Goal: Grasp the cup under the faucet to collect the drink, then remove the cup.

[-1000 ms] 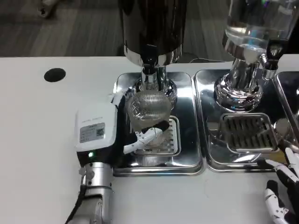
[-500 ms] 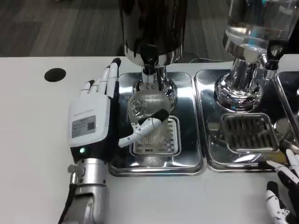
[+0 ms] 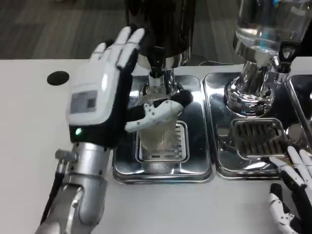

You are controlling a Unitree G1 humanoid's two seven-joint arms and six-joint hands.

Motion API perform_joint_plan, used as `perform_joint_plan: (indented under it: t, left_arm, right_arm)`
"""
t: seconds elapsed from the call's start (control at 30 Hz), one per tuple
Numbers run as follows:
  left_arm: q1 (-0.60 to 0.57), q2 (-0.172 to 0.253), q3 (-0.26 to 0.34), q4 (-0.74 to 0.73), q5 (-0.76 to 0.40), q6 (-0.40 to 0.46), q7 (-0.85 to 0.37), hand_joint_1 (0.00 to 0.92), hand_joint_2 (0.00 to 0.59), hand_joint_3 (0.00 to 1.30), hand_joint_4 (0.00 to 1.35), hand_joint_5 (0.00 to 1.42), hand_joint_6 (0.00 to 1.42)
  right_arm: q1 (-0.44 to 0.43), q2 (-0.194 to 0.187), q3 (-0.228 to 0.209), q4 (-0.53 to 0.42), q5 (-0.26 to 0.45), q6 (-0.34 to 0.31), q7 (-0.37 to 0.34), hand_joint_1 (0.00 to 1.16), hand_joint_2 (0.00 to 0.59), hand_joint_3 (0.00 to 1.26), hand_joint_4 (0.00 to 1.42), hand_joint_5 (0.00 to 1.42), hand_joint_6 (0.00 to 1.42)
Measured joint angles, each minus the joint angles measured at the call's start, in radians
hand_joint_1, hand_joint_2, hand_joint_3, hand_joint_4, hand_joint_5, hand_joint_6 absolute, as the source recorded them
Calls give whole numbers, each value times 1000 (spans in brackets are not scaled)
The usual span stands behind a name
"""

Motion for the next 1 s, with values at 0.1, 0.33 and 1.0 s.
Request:
perform_joint_plan:
  t: [0.1,0.33,1.0]
  left_arm:
    - [-29,-3,-1,-26,36,23,-46,0,60,241,152,229,161]
    - [-34,-25,-7,-31,73,61,-102,0,78,441,397,447,295]
    - [27,-32,12,-57,106,23,-21,0,90,705,660,685,489]
  right_arm:
    - [3,-1,-1,-33,-22,9,-1,98,561,168,11,0,68]
    - [17,-2,-6,-34,-21,17,-1,99,561,166,11,0,66]
    - [18,3,-9,-26,1,16,-1,101,561,164,1,0,79]
